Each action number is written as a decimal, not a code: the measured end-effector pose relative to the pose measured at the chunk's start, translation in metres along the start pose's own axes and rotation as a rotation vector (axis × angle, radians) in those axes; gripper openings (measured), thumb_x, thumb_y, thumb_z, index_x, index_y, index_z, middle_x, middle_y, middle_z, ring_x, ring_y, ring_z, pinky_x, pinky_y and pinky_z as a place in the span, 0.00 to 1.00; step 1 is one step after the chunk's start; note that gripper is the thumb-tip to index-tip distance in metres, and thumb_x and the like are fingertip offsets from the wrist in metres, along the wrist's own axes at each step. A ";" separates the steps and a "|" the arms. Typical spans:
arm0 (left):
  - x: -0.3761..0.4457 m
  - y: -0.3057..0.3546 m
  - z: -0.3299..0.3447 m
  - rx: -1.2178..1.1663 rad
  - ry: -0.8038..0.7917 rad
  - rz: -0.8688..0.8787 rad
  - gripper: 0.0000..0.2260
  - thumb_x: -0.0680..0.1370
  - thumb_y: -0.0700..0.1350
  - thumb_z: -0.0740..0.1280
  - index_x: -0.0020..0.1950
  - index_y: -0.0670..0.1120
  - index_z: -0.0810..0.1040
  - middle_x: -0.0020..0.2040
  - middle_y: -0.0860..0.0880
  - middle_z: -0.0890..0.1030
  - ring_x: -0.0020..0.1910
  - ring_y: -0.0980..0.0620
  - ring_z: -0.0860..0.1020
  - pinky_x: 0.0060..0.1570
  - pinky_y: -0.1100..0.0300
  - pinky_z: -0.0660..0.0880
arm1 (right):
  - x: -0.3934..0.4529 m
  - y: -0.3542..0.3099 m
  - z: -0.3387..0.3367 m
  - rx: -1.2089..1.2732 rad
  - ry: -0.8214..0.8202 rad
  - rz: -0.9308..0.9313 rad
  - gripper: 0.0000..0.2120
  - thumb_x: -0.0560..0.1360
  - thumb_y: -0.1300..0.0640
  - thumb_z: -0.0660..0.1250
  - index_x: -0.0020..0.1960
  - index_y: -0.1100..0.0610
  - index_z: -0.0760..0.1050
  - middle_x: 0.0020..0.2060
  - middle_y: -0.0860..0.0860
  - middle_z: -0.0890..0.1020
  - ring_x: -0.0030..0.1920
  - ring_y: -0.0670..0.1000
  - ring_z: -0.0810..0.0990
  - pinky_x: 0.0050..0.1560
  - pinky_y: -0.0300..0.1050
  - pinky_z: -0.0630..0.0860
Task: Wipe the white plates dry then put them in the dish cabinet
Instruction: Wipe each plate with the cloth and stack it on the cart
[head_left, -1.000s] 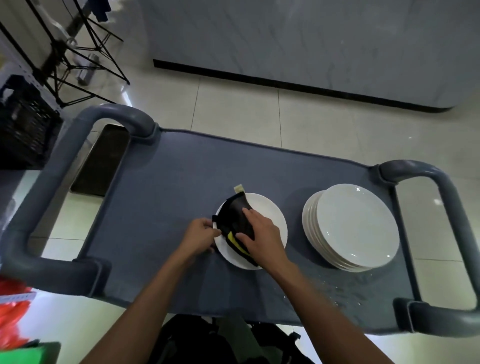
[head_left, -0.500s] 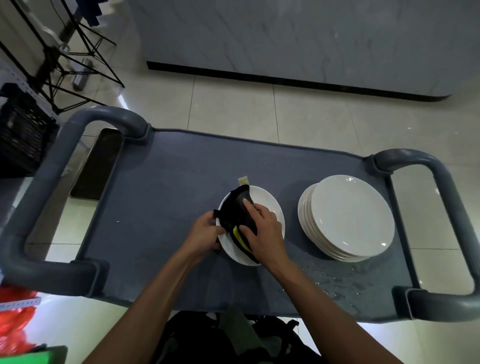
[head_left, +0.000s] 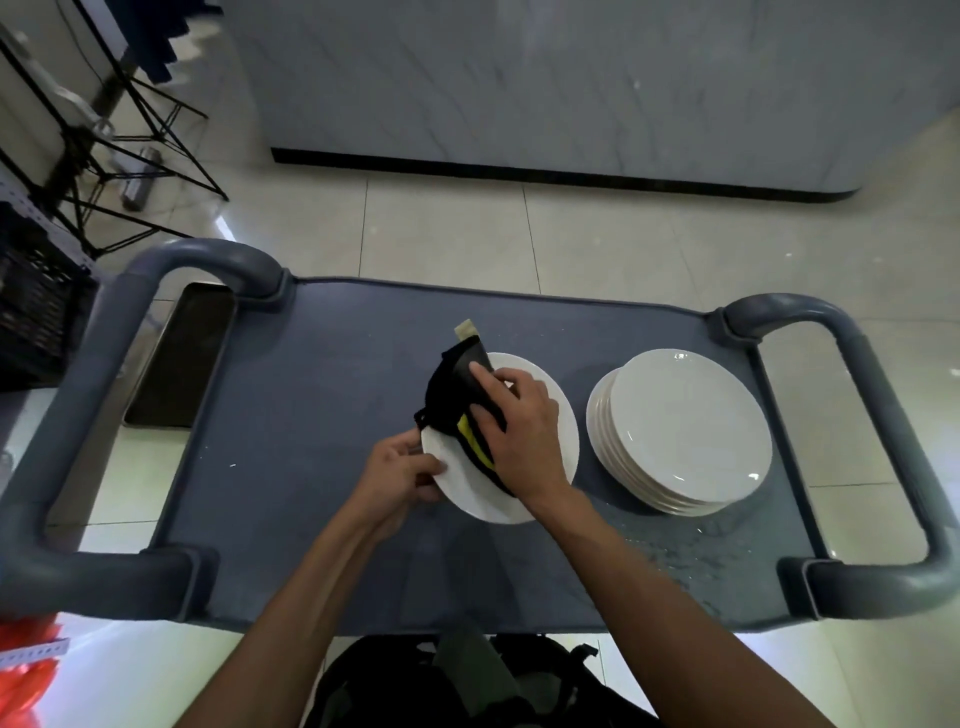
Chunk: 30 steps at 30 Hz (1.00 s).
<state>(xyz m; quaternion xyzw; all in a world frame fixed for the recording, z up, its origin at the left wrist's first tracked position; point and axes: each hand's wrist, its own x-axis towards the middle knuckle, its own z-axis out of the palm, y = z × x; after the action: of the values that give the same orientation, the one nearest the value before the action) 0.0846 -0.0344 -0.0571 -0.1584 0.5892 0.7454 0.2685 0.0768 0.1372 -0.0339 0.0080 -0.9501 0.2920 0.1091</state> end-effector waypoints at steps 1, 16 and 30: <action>-0.001 0.003 0.000 -0.014 -0.010 0.016 0.15 0.72 0.27 0.65 0.51 0.41 0.84 0.48 0.38 0.85 0.45 0.39 0.84 0.39 0.49 0.81 | 0.008 -0.002 -0.003 0.000 0.026 0.010 0.22 0.78 0.56 0.69 0.71 0.47 0.74 0.59 0.50 0.77 0.58 0.55 0.75 0.57 0.52 0.69; -0.019 0.040 -0.004 -0.103 0.071 0.135 0.17 0.74 0.27 0.62 0.57 0.40 0.82 0.44 0.44 0.85 0.39 0.47 0.82 0.37 0.50 0.81 | 0.053 -0.006 -0.044 0.019 0.163 0.076 0.21 0.75 0.63 0.69 0.68 0.53 0.78 0.55 0.53 0.78 0.56 0.54 0.73 0.61 0.56 0.72; -0.010 0.068 -0.001 -0.194 0.154 0.184 0.17 0.73 0.26 0.61 0.56 0.40 0.81 0.45 0.43 0.84 0.41 0.42 0.80 0.43 0.46 0.81 | -0.005 -0.008 -0.041 -0.031 0.049 -0.045 0.23 0.75 0.65 0.69 0.69 0.53 0.77 0.63 0.52 0.79 0.62 0.57 0.75 0.61 0.59 0.72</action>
<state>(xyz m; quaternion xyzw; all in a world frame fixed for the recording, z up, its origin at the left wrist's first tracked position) 0.0528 -0.0486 0.0022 -0.1856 0.5453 0.8059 0.1367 0.0908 0.1537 0.0026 0.0207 -0.9512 0.2748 0.1388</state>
